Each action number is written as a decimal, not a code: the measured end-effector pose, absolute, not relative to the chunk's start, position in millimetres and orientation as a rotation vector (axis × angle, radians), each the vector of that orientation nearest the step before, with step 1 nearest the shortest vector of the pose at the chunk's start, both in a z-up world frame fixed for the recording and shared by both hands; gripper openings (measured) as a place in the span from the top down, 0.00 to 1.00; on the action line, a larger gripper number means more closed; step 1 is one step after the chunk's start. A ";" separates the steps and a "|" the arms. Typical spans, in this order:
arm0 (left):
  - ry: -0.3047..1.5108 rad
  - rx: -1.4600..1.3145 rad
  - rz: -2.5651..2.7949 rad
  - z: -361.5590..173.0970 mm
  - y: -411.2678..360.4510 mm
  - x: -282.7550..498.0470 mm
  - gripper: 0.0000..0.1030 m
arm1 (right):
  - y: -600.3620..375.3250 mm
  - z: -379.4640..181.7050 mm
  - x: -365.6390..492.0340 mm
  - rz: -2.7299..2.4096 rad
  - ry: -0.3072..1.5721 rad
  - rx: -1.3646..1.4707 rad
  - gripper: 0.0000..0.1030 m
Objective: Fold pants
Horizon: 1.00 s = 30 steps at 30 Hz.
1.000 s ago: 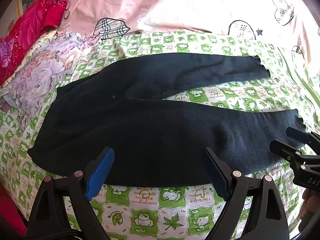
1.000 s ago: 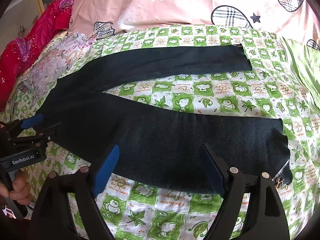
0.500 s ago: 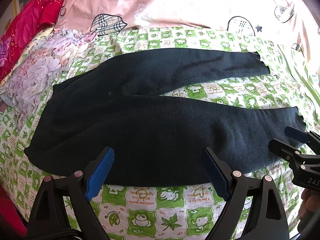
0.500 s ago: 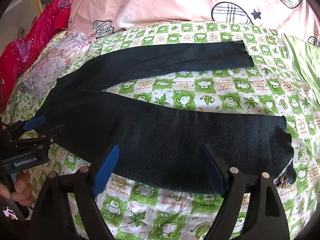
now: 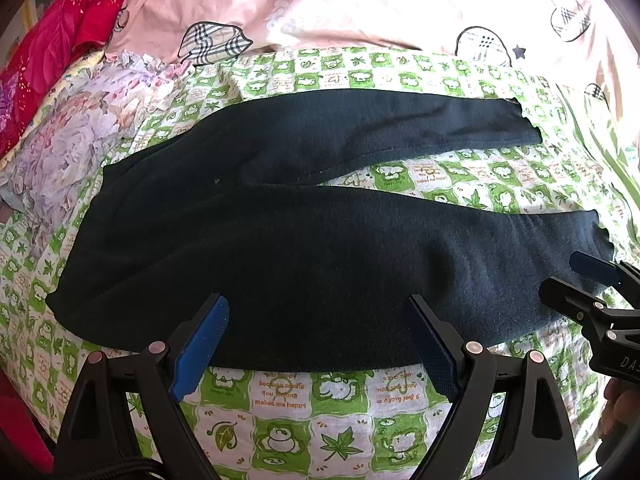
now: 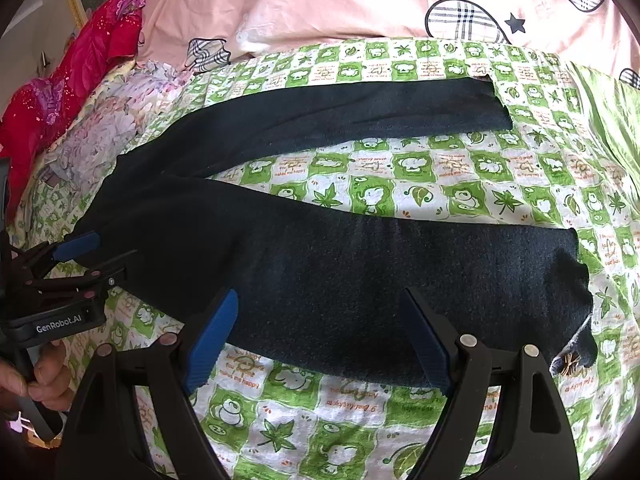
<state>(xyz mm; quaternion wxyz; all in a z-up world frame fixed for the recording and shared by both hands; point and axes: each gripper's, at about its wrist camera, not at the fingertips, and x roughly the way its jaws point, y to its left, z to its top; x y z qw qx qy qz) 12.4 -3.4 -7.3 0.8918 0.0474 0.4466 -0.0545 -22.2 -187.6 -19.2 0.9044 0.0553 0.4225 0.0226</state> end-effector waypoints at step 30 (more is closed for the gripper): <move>0.976 0.179 -0.193 6.6 -2.7 98.7 0.13 | -234.6 -1.1 40.7 -0.023 0.873 0.207 0.17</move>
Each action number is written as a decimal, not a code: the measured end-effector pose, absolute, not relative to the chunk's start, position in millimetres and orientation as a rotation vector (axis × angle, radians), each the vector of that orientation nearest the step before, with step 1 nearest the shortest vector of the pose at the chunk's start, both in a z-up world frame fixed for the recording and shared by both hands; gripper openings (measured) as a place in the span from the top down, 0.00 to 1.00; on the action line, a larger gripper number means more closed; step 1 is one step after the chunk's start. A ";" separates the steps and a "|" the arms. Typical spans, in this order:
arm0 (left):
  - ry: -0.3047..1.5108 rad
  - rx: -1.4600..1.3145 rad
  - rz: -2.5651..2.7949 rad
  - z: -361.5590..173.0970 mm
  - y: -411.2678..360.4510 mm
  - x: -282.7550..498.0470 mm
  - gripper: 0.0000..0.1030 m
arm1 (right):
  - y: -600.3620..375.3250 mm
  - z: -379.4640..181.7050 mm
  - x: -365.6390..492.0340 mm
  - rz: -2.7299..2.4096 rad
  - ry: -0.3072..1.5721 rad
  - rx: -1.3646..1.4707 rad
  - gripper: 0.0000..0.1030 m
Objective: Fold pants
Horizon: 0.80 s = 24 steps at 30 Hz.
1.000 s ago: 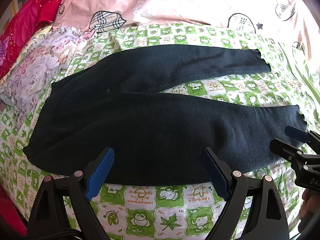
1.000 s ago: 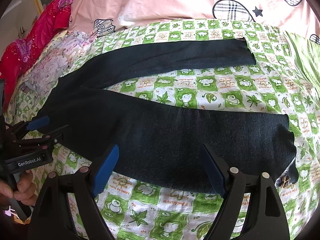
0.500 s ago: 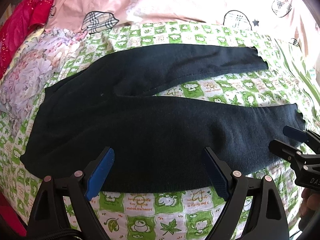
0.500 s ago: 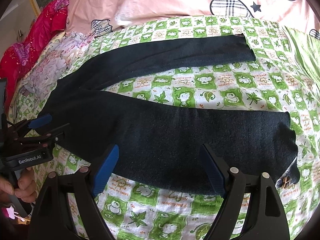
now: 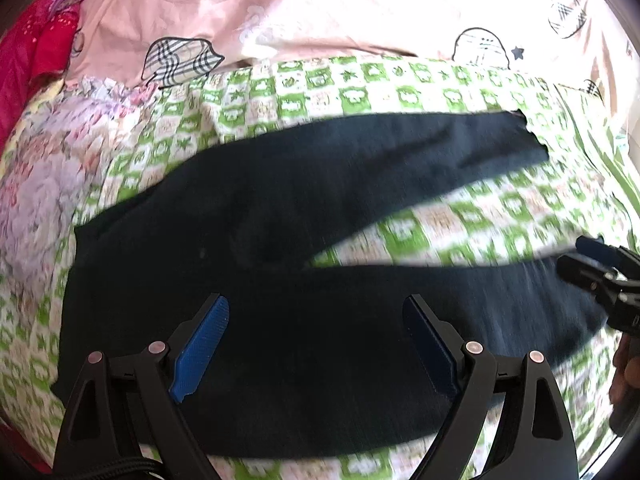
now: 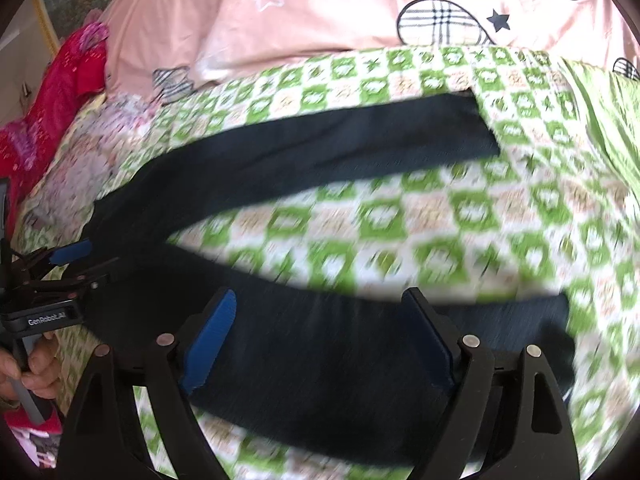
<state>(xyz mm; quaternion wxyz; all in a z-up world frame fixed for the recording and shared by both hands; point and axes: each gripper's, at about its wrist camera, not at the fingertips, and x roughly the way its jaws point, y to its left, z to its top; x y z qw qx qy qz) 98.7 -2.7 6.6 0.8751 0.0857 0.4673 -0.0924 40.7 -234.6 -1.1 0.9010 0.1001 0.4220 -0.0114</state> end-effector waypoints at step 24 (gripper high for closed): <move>0.959 0.358 -0.319 3.3 -51.9 257.5 0.13 | -363.1 8.2 174.3 -0.158 0.908 0.231 0.16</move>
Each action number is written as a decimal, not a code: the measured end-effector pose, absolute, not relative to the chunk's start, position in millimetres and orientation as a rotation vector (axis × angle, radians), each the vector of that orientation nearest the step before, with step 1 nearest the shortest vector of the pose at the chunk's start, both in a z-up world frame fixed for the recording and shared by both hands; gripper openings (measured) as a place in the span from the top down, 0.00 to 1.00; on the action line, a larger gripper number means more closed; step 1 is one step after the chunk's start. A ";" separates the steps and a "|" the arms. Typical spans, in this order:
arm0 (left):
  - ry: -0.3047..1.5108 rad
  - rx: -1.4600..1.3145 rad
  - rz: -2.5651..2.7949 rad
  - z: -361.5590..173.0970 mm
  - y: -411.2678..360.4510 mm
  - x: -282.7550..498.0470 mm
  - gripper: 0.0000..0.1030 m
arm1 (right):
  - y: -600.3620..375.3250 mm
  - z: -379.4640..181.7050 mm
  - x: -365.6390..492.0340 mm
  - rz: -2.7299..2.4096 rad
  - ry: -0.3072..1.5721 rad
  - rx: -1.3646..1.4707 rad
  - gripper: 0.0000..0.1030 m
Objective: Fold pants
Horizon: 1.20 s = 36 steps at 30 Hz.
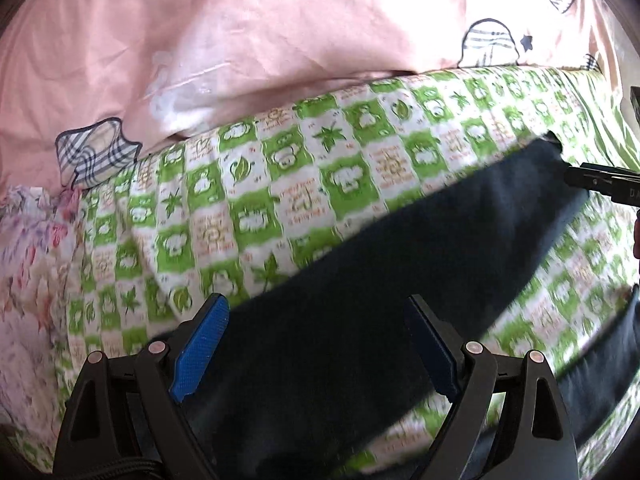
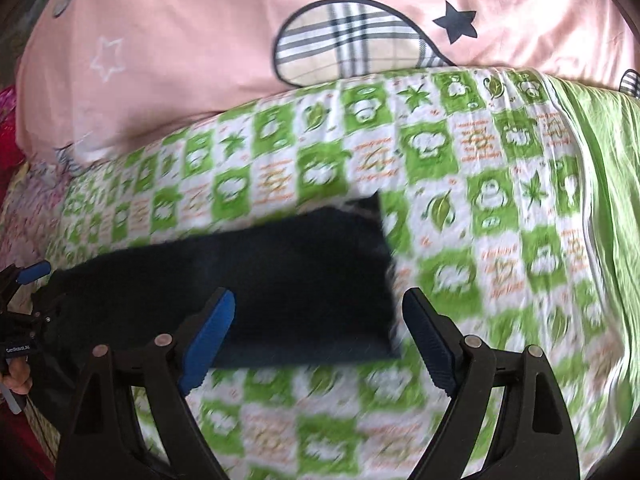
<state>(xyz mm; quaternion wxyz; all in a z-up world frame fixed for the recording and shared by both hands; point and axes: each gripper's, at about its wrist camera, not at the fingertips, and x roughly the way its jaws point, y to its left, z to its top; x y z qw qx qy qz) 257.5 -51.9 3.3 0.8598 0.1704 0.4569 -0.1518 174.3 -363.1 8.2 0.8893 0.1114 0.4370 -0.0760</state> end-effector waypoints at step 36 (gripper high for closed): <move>1.113 0.261 -0.626 21.8 -49.4 197.2 0.94 | -415.3 77.1 60.4 0.075 0.875 0.194 0.92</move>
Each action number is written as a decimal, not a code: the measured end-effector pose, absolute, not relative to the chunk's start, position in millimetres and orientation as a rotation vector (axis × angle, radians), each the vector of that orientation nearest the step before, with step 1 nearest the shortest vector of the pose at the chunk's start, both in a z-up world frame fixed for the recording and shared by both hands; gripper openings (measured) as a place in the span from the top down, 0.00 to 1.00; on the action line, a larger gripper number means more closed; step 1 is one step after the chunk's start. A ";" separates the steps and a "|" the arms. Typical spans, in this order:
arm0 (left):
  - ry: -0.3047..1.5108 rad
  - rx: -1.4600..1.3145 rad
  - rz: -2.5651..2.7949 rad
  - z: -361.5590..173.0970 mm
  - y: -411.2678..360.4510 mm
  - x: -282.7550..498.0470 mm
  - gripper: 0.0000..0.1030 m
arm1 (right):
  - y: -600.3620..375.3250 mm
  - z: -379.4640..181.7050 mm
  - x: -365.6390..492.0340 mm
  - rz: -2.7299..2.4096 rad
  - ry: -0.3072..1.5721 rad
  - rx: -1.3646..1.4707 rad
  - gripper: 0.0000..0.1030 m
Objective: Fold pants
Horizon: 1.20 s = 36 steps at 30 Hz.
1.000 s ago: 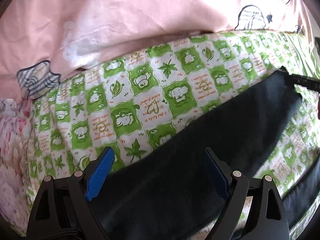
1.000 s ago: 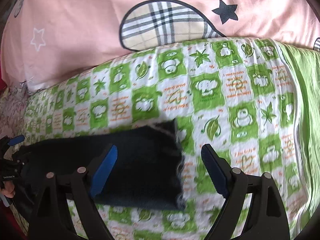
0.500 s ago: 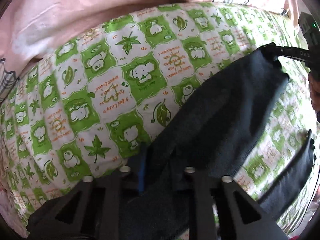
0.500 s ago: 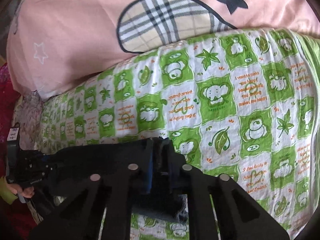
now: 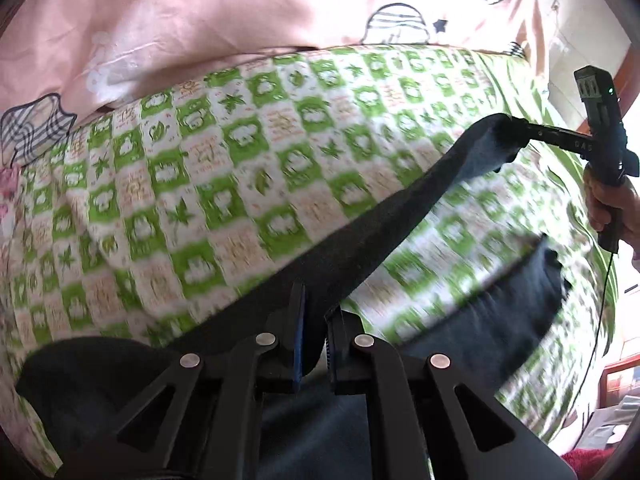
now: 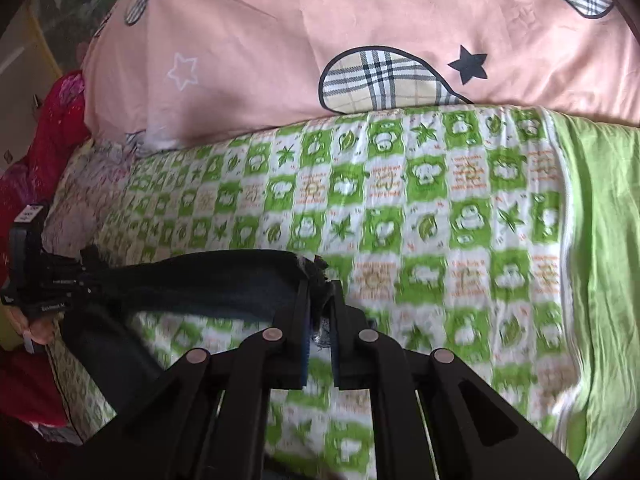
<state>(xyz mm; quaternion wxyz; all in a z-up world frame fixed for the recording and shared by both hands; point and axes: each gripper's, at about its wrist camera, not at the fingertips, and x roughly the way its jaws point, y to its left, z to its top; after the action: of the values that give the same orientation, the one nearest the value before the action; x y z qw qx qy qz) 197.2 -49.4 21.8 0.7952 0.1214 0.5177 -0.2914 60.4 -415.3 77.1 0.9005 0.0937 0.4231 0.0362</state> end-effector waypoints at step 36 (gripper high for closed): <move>1.180 0.294 -0.653 -18.0 -20.1 36.5 0.93 | -353.0 23.2 -103.4 0.026 1.050 -0.037 0.93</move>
<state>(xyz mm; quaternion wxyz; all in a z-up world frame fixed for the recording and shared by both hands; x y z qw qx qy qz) 36.5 -20.1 -18.0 0.7713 0.1354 0.5441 -0.3011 -103.4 -353.0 23.2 0.8652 -0.0175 0.5010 0.0125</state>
